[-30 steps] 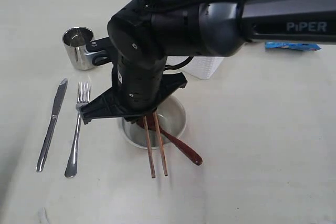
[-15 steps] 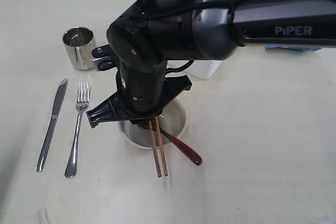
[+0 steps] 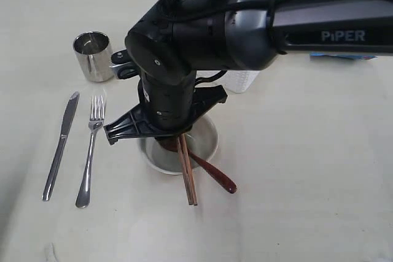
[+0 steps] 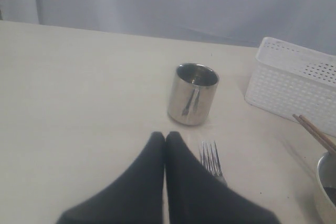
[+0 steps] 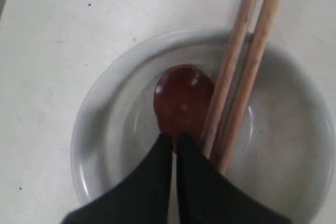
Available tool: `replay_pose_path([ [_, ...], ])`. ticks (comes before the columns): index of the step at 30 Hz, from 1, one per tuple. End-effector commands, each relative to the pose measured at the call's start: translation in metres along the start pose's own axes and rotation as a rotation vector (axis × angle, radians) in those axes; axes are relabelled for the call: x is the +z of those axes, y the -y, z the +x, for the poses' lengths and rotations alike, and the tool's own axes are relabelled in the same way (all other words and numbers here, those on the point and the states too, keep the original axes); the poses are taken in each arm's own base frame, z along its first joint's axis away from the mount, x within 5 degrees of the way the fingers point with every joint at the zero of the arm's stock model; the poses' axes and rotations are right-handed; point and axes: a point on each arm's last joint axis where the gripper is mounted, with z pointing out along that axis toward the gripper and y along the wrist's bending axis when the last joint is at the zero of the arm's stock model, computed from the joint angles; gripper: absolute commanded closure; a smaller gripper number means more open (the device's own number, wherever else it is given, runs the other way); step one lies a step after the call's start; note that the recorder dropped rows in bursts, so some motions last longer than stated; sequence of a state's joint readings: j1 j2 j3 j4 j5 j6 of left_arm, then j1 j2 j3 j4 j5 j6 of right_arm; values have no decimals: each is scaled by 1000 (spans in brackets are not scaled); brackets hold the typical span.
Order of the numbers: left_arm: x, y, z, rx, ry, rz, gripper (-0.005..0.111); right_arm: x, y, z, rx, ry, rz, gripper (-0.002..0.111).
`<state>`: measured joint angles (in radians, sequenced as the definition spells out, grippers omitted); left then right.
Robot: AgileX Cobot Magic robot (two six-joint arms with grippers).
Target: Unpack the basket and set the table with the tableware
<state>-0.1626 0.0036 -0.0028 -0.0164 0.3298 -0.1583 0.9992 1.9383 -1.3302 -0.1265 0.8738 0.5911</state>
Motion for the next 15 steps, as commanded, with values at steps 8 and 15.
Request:
replay_pose_path([
  [8, 0, 0, 0, -3, 10, 2, 107, -1, -1, -7, 29, 63, -20, 104],
  [15, 0, 0, 0, -3, 10, 2, 107, 0, 14, -13, 65, 49, 6, 104],
])
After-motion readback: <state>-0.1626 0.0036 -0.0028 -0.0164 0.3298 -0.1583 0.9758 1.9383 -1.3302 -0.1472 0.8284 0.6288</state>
